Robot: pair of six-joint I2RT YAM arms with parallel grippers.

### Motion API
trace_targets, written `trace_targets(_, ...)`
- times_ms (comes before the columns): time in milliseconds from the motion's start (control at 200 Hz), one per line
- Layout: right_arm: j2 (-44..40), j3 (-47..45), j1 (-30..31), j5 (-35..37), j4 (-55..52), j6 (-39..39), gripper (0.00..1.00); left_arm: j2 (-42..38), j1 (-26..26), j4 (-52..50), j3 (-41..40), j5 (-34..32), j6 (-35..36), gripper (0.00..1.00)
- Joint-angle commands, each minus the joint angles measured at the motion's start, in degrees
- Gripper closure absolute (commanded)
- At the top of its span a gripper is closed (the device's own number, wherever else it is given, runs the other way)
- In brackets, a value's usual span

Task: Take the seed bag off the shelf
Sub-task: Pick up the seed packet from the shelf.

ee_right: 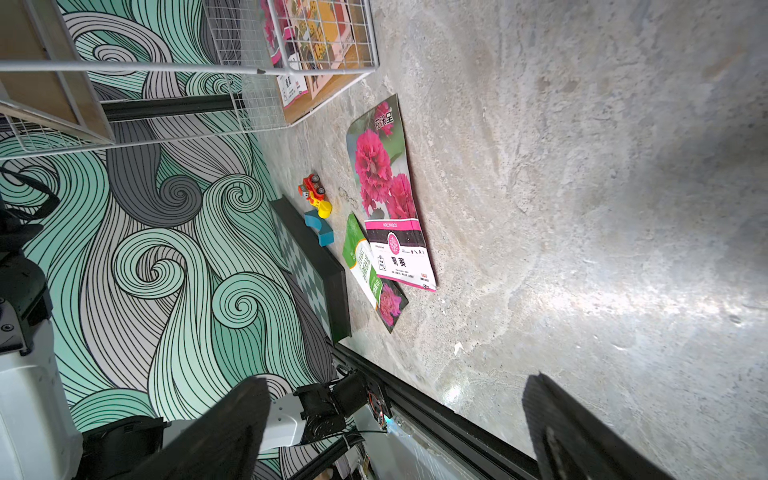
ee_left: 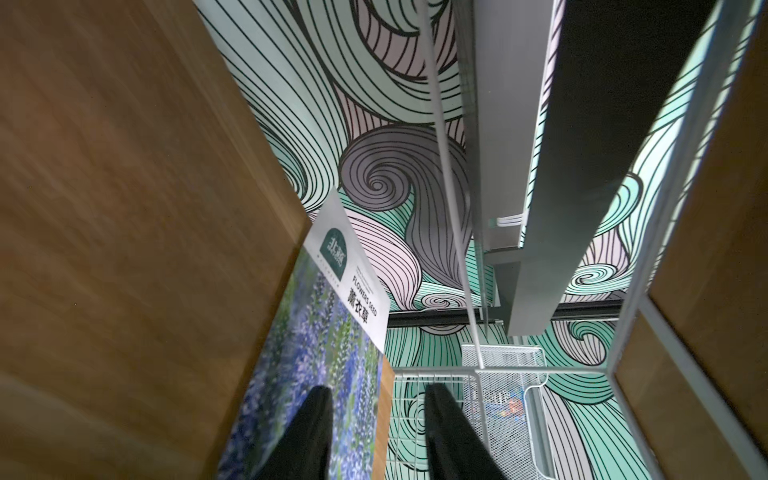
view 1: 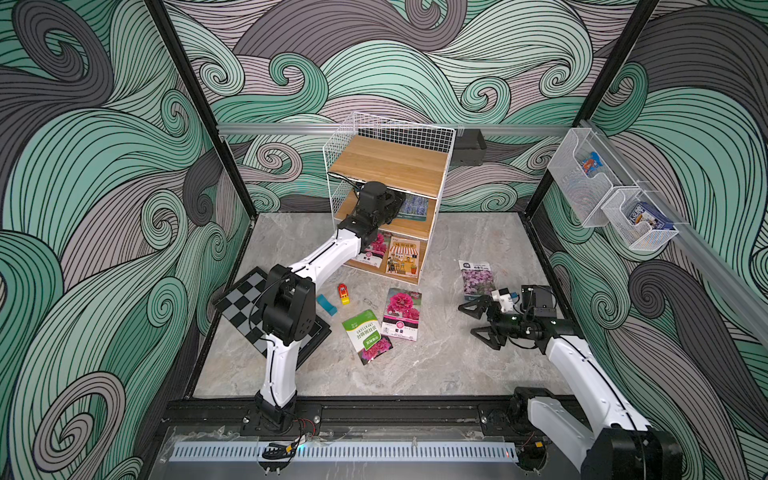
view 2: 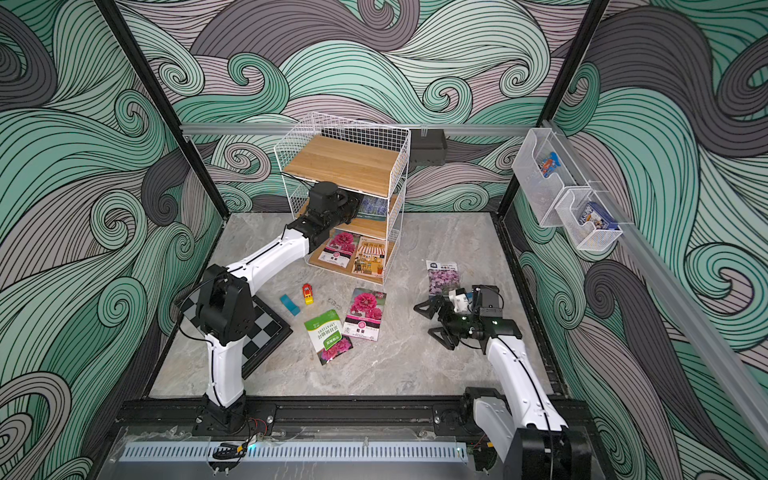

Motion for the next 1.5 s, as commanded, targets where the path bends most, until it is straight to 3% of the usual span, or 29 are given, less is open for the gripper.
trace_targets(0,-0.8,0.5,-0.2,0.3,0.1,0.2,0.01,-0.9,0.6,-10.1,-0.5,1.7,3.0,0.59)
trace_targets(350,-2.2,0.1,-0.3,-0.1,0.1,0.6,0.01,1.0,1.5,-23.0,4.9,8.5,3.9,0.59)
trace_targets(705,-2.6,0.4,-0.2,-0.2,0.0,1.2,0.01,2.6,2.9,-43.6,17.4,12.0,12.6,0.58)
trace_targets(1101,-2.8,0.7,-0.2,-0.4,0.1,1.5,0.01,-1.5,3.6,-43.7,9.0,18.6,12.9,0.59)
trace_targets(1491,-3.7,0.4,-0.2,-0.5,0.1,1.9,0.01,-7.6,4.3,-43.9,2.0,18.9,14.4,0.59)
